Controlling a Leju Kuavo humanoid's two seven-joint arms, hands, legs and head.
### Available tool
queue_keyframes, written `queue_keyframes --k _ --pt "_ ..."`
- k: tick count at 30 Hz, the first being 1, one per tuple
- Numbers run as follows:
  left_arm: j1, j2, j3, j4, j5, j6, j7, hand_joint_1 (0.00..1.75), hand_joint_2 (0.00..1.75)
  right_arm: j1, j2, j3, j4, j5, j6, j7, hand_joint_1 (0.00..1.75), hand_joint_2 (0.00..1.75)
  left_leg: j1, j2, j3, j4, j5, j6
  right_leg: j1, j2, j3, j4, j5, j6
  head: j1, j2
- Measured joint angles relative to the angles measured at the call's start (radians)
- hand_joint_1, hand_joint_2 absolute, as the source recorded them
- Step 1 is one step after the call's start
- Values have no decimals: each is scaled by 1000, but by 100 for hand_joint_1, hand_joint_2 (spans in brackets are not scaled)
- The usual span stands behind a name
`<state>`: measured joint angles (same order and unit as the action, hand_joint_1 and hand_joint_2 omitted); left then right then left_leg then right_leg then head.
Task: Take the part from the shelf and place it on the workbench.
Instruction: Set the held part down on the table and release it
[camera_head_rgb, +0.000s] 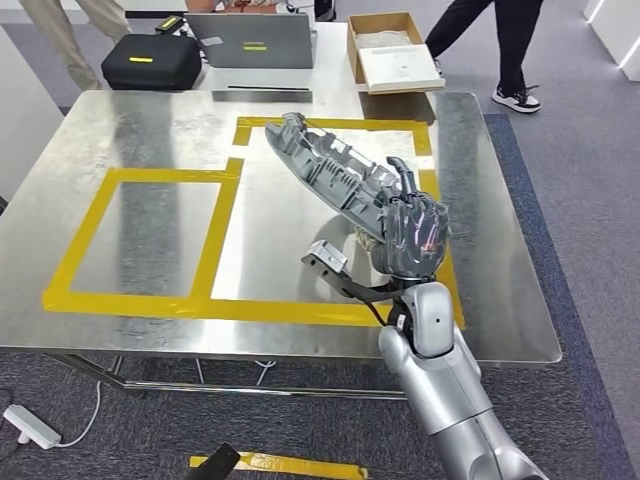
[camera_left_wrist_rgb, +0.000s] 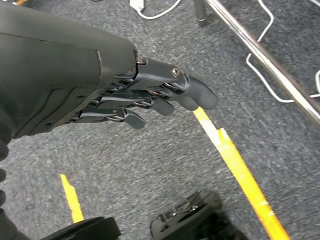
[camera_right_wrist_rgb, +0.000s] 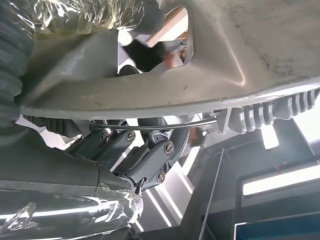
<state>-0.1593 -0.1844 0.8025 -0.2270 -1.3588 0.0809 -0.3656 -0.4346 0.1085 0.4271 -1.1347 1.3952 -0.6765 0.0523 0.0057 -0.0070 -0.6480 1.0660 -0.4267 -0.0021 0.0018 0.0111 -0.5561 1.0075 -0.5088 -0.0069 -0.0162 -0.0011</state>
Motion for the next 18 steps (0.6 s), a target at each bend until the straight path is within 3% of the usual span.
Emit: queue_keyframes --k 3,5,8,9,10,11,13,15,18 --pt "-2 -2 -1 0 0 0 1 0 175 -3 2 -1 -1 2 0 0 175 175 0 0 16 -40 -18 9 4 -3 -4 0 -7 12 0 0" --pt "-2 -3 -4 0 0 -4 0 0 175 -5 3 -1 -1 5 0 1 175 175 6 -1 22 -50 -20 14 4 -5 -19 27 -28 21 5 0" --pt "-4 -3 -14 0 -2 -22 -4 0 175 -11 4 0 4 19 1 3 175 175 10 -1 28 -53 -23 22 -2 -5 -110 201 -104 32 14 0" --pt "-3 -3 -16 0 -3 -28 -5 0 175 -11 4 1 8 24 2 6 175 175 10 -1 29 -53 -25 24 -4 -5 -144 257 -118 35 15 0" --pt "-3 -3 -18 0 -3 -33 -7 0 175 -11 5 1 13 29 2 10 175 175 10 -2 31 -53 -27 24 -5 -6 -164 283 -112 37 15 0" --pt "-2 -3 -20 0 -3 -36 -8 0 175 -13 6 1 18 36 1 16 175 175 10 -4 34 -52 -29 23 -7 -6 -166 270 -85 38 15 0" --pt "-3 -3 -25 0 1 -34 -4 0 87 -19 9 1 31 53 -1 32 175 175 11 -8 44 -51 -36 17 -11 -8 -122 152 -1 40 15 0" --pt "-5 -2 -31 0 7 -28 6 0 0 -30 12 2 46 89 -2 58 175 175 8 -9 48 -48 -42 8 -10 -10 -72 46 39 37 16 0" --pt "-8 -1 -41 0 16 -26 18 0 0 -59 11 24 78 152 0 155 175 175 5 -7 45 -46 -42 -4 -7 -5 -53 15 29 22 13 0"
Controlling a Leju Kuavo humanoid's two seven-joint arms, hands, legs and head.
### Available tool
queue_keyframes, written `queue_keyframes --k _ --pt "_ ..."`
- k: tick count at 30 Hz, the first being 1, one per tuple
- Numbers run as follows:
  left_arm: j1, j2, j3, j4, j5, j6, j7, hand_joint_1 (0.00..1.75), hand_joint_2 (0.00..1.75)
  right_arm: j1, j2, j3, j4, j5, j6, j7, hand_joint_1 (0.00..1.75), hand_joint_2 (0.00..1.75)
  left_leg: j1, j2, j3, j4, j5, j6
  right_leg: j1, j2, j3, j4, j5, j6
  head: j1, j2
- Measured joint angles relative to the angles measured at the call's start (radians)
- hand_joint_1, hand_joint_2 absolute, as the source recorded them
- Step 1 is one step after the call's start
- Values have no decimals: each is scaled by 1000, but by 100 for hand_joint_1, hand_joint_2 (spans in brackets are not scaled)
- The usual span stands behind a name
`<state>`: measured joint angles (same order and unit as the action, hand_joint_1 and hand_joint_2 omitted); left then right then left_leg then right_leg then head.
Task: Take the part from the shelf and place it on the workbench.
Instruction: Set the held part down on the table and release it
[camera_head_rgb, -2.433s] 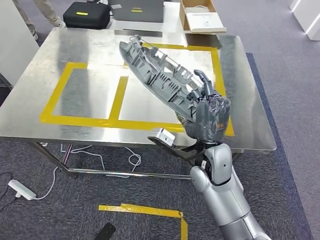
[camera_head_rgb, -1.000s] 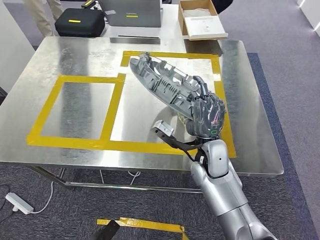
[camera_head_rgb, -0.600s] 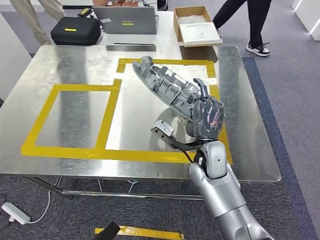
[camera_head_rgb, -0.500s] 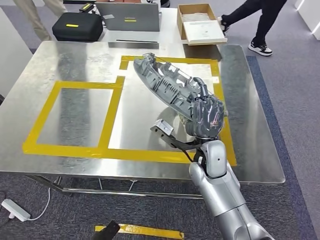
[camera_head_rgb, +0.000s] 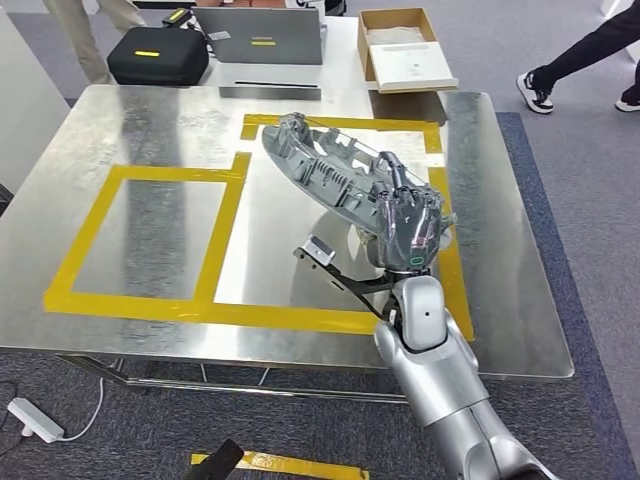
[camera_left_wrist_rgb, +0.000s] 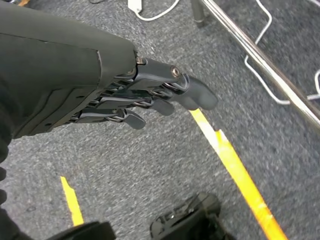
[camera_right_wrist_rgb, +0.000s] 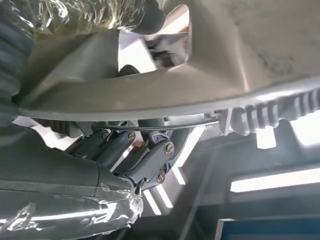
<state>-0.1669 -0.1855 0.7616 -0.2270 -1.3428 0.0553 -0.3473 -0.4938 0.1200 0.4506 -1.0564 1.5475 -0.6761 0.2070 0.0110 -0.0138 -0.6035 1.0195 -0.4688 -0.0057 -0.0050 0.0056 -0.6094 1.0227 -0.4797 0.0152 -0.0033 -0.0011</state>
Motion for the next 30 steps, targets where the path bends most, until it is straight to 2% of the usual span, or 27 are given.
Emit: queue_keyframes --k 2,3,6,7,8,9,11,12,14,16,17,18,20,21,22,23,24,26,27,28,30 --pt "-2 0 -7 0 4 1 3 0 0 -38 -9 50 36 15 16 116 175 175 2 3 -7 18 -15 -8 -3 2 1 -1 1 -11 -2 0" --pt "-3 0 -11 0 5 2 5 0 0 -62 -15 83 60 18 27 170 175 175 2 4 -23 53 -36 -12 -5 3 2 -2 2 -18 -3 0" --pt "-4 0 -24 0 13 2 10 0 0 -122 -29 189 149 20 59 257 175 175 3 6 -119 248 -117 -18 -3 6 5 -3 0 -29 -6 0" --pt "-5 0 -28 0 16 2 12 0 0 -134 -33 216 178 21 69 271 175 175 3 6 -143 289 -123 -17 -1 6 8 -3 -1 -30 -6 0" --pt "-5 0 -30 0 19 2 14 0 0 -144 -36 238 205 22 77 284 175 175 3 6 -151 295 -110 -14 1 6 11 -2 -3 -31 -6 0" --pt "-5 1 -32 0 21 2 15 0 0 -154 -39 256 229 22 84 296 175 175 2 6 -140 263 -78 -9 4 6 15 -2 -5 -31 -6 0" --pt "-6 2 -38 0 24 3 16 0 0 -175 -46 285 271 23 94 310 175 175 -1 6 -86 139 -2 3 7 6 23 -2 -10 -29 -5 0" --pt "-6 3 -41 0 26 3 17 0 0 -184 -48 296 290 23 98 310 175 175 -4 6 -58 80 21 8 10 6 25 -2 -13 -27 -5 0" --pt "-8 4 -47 0 30 4 19 0 0 -195 -54 313 326 23 104 304 175 175 -8 6 -30 24 25 13 13 7 24 -1 -15 -20 -5 0" --pt "-8 5 -51 0 33 4 19 0 0 -196 -58 324 353 23 104 295 175 175 -6 5 -26 11 20 17 12 6 21 -3 -17 -11 -5 0" --pt "-7 5 -51 0 33 5 19 0 0 -196 -59 328 365 23 104 289 166 175 -4 6 -24 7 21 21 12 5 18 2 -23 -5 -4 0" --pt "-8 5 -52 0 34 5 19 0 0 -197 -60 331 375 23 105 282 149 175 -2 6 -21 3 22 25 12 5 7 24 -38 0 -2 0" --pt "-9 5 -52 0 37 6 19 0 0 -195 -61 336 395 23 104 263 115 175 1 7 -18 -1 22 31 8 3 -44 127 -89 10 4 0" --pt "-8 5 -52 0 39 7 19 0 0 -191 -61 337 404 23 104 252 106 175 1 7 -18 0 22 33 6 3 -80 198 -117 15 6 0" --pt "-7 5 -52 0 41 7 19 0 0 -184 -61 338 413 22 104 242 106 175 1 7 -18 0 21 34 4 3 -111 254 -133 19 6 0" --pt "-6 5 -52 0 43 8 19 0 0 -178 -61 340 419 22 104 235 82 175 1 6 -17 0 20 34 2 2 -129 280 -132 21 6 0" --pt "-5 6 -52 0 44 8 19 0 0 -173 -61 340 425 22 104 231 56 175 1 6 -16 0 20 34 1 2 -126 265 -109 22 6 0" --pt "-4 5 -53 0 45 8 19 0 0 -170 -61 341 432 22 104 229 3 175 1 4 -13 1 18 31 1 0 -70 135 -34 18 6 0" --pt "-4 5 -53 0 45 8 19 0 0 -171 -61 341 435 22 104 227 0 175 -1 3 -12 1 16 28 2 -1 -36 66 -7 14 6 0" --pt "-4 5 -54 0 47 8 19 0 0 -172 -61 340 436 22 107 220 0 175 -3 3 -12 1 16 24 3 -2 -11 20 5 10 5 0" --pt "-3 6 -55 0 52 9 19 0 0 -169 -60 333 437 22 136 189 0 175 -5 4 -13 0 17 15 6 0 7 -7 4 3 4 0"
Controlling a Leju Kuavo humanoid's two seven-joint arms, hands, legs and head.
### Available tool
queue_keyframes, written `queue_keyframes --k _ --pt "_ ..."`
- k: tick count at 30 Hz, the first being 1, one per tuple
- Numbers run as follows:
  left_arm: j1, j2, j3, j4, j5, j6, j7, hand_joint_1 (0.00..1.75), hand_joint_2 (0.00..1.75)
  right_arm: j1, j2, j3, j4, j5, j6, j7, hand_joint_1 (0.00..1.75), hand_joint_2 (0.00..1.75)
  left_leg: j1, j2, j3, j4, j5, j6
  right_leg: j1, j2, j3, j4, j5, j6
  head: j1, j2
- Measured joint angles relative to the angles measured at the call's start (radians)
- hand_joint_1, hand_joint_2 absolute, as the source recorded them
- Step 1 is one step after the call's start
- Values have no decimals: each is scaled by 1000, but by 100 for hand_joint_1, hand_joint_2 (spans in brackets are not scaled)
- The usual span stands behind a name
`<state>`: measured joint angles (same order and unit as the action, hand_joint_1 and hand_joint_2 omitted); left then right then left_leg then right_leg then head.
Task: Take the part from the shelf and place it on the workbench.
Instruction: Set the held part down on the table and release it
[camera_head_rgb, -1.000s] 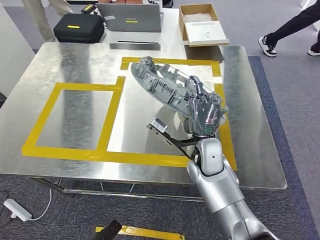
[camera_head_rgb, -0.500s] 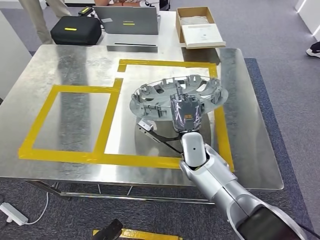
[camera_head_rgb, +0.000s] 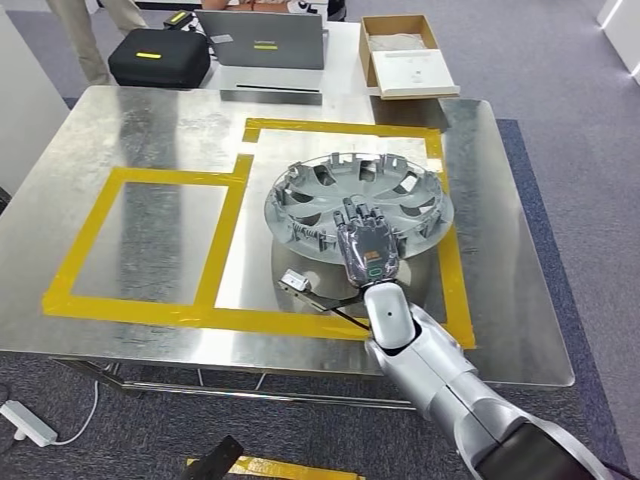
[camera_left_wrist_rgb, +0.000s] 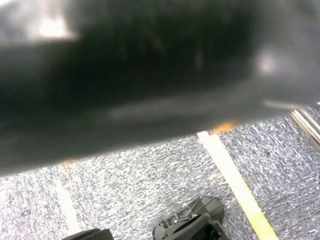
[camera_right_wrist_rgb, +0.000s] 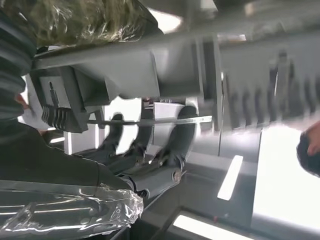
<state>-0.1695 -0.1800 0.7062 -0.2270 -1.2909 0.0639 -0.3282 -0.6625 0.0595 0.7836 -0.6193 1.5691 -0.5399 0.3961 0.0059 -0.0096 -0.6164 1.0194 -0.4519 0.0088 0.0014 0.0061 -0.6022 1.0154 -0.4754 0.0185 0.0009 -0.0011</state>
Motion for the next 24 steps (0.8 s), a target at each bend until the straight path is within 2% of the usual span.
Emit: queue_keyframes --k 2,4,6,7,8,9,10,11,12,13,14,17,18,19,20,22,23,24 --pt "1 1 -1 0 8 2 0 0 0 7 1 -20 -2 -3 63 -50 0 175 1 1 1 1 -4 -11 -3 1 3 -7 4 -10 -1 0" --pt "2 2 -1 0 13 4 -1 0 0 10 2 -44 -7 -8 118 -86 0 87 2 2 -18 47 -38 -23 -9 -1 8 -15 8 -21 -4 0" --pt "4 3 -1 0 17 5 -2 0 0 13 2 -63 -9 -10 146 -103 0 0 5 3 -75 174 -103 -32 -10 -3 10 -15 8 -27 -7 0" --pt "6 4 -1 0 19 5 -2 0 0 16 2 -69 -10 -11 160 -111 0 0 6 3 -104 236 -126 -35 -10 -3 10 -15 8 -28 -7 0" --pt "9 6 -1 0 21 5 -3 0 0 19 2 -74 -12 -13 180 -122 0 0 7 3 -123 276 -133 -38 -10 -3 11 -15 7 -28 -7 0" --pt "11 7 -1 0 24 5 -4 0 0 22 2 -80 -16 -17 211 -139 0 0 9 3 -122 274 -117 -39 -10 -2 11 -13 6 -28 -7 0" --pt "12 9 -1 0 27 6 -5 0 0 24 1 -85 -21 -24 247 -159 0 0 11 3 -104 234 -86 -39 -11 -1 12 -12 5 -26 -7 0" --pt "13 11 -1 0 31 6 -6 0 0 24 -1 -90 -30 -32 288 -181 0 0 13 3 -73 168 -48 -39 -11 1 12 -9 3 -23 -7 0" --pt "13 13 -1 0 36 6 -9 0 0 22 -6 -93 -40 -42 327 -203 0 0 13 4 -42 102 -21 -38 -9 2 11 -4 0 -19 -8 0" --pt "13 15 -1 0 41 6 -11 0 0 19 -12 -95 -52 -54 364 -224 0 0 13 4 -18 53 -6 -35 -7 3 8 0 -2 -14 -8 0" --pt "14 16 -1 0 45 7 -15 0 0 16 -21 -95 -65 -68 400 -243 0 0 12 4 -6 24 -4 -31 -5 4 5 3 -4 -9 -8 0" --pt "24 19 0 0 59 9 -23 0 0 9 -55 -91 -115 -120 502 -283 0 0 10 3 -4 14 -9 -11 -6 3 0 4 -6 4 -7 0" --pt "26 20 0 0 62 10 -25 0 0 6 -67 -89 -134 -136 527 -290 0 0 11 3 -3 13 -7 -4 -7 2 -6 15 -16 8 -5 0" --pt "27 20 0 0 66 10 -27 0 0 2 -80 -86 -151 -153 549 -296 0 0 13 3 -2 11 -6 3 -8 1 -22 47 -36 12 -2 0" --pt "28 21 0 0 69 11 -29 0 0 -4 -92 -83 -168 -171 571 -301 0 0 13 3 -1 10 -6 7 -8 0 -48 101 -65 15 0 0" --pt "31 22 0 0 76 13 -33 0 0 -15 -118 -73 -201 -219 628 -317 0 0 11 4 -2 11 -6 12 -8 0 -113 240 -124 19 3 0" --pt "33 23 1 0 81 14 -35 0 0 -18 -133 -64 -218 -253 662 -326 0 0 10 3 -1 11 -6 13 -8 0 -136 286 -134 19 3 0" --pt "35 25 1 0 84 15 -38 0 0 -24 -150 -53 -236 -289 695 -333 0 0 9 2 -1 11 -7 14 -8 0 -141 292 -123 17 4 0"
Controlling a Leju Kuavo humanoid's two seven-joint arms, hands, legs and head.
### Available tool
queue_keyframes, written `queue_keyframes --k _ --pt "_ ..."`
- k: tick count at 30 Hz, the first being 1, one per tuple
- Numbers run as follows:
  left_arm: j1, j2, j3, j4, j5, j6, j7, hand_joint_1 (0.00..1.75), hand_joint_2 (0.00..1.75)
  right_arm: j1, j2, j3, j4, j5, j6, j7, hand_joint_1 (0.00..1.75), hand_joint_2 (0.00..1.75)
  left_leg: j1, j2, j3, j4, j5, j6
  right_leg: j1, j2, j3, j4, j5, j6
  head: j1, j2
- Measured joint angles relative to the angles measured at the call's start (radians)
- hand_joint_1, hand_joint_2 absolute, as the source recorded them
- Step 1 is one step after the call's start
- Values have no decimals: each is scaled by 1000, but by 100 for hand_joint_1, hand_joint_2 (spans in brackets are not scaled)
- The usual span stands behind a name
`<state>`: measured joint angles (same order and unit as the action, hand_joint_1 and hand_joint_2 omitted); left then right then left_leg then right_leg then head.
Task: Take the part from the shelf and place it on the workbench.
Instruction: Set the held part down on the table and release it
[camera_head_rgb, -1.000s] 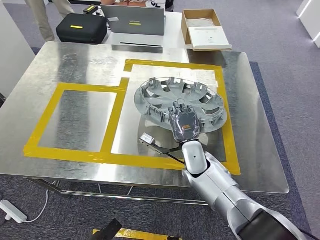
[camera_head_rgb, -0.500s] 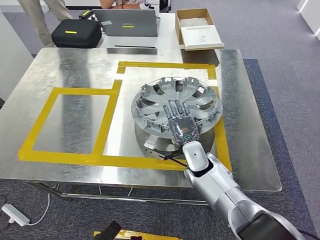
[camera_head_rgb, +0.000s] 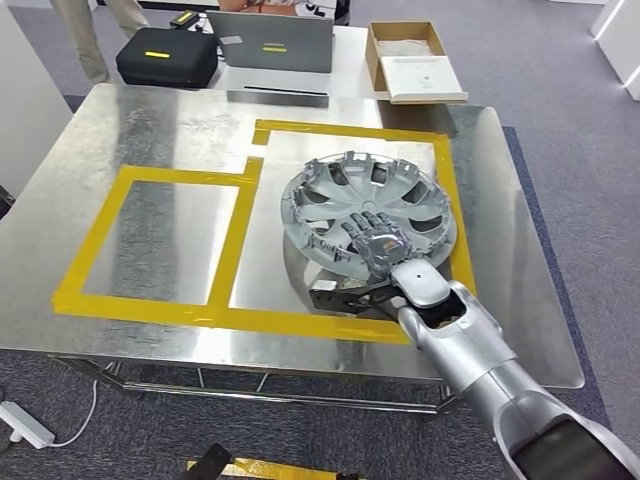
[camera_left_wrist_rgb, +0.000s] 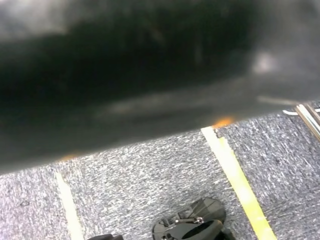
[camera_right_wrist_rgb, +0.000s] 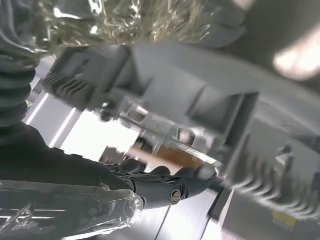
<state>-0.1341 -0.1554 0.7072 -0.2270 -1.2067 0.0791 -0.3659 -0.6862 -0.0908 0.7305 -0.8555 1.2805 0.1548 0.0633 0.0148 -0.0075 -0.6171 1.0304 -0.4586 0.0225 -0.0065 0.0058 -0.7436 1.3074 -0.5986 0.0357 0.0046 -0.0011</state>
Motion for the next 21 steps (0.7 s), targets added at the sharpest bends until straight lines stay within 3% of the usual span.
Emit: queue_keyframes --k 1,3,5,8,10,13,14,15,16,19,21 --pt "3 1 0 0 5 2 -2 0 0 -8 -18 12 -20 -37 30 -6 0 0 -1 -1 1 0 0 0 0 0 14 -34 28 -3 0 0" --pt "9 2 1 0 13 7 -7 0 0 -37 -56 37 -61 -103 76 -16 0 0 -4 -3 3 1 -1 -1 3 0 80 -172 98 -13 0 0" --pt "13 3 4 0 21 10 -13 0 0 -73 -96 66 -106 -179 120 -21 0 0 -8 -2 1 2 -1 -6 6 0 129 -269 125 -19 -1 0" --pt "21 5 8 0 30 13 -22 0 0 -109 -163 111 -185 -306 165 -21 0 0 -8 -2 -3 2 0 -19 6 0 140 -289 124 -25 -2 0" --pt "26 9 9 0 33 14 -25 0 0 -124 -206 129 -238 -378 172 -23 0 0 -8 -1 -14 30 -24 -28 1 -2 144 -297 128 -34 -4 0" --pt "31 14 14 0 34 14 -32 0 0 -137 -273 153 -319 -495 174 -40 0 0 -4 1 -87 200 -114 -39 -2 -5 148 -300 130 -41 -9 0" --pt "34 15 15 0 34 13 -35 0 0 -137 -294 160 -343 -530 170 -48 0 0 -3 1 -111 253 -132 -42 -1 -5 148 -300 129 -41 -9 0" --pt "36 16 15 0 34 12 -36 0 0 -133 -311 165 -363 -556 164 -54 0 0 -3 1 -121 274 -130 -42 -1 -4 149 -300 129 -41 -9 0" --pt "37 17 15 0 34 11 -37 0 0 -127 -327 167 -383 -573 152 -58 0 0 -3 1 -113 259 -108 -42 -1 -3 150 -300 128 -41 -9 0" --pt "38 20 18 0 34 11 -38 0 0 -102 -370 168 -451 -594 99 -64 0 0 -3 1 -27 77 -12 -33 1 -1 151 -295 124 -33 -8 0" --pt "37 21 22 0 34 11 -38 0 0 -94 -388 168 -479 -597 80 -65 0 0 -5 1 3 11 -3 -24 4 1 145 -291 123 -24 -8 0"
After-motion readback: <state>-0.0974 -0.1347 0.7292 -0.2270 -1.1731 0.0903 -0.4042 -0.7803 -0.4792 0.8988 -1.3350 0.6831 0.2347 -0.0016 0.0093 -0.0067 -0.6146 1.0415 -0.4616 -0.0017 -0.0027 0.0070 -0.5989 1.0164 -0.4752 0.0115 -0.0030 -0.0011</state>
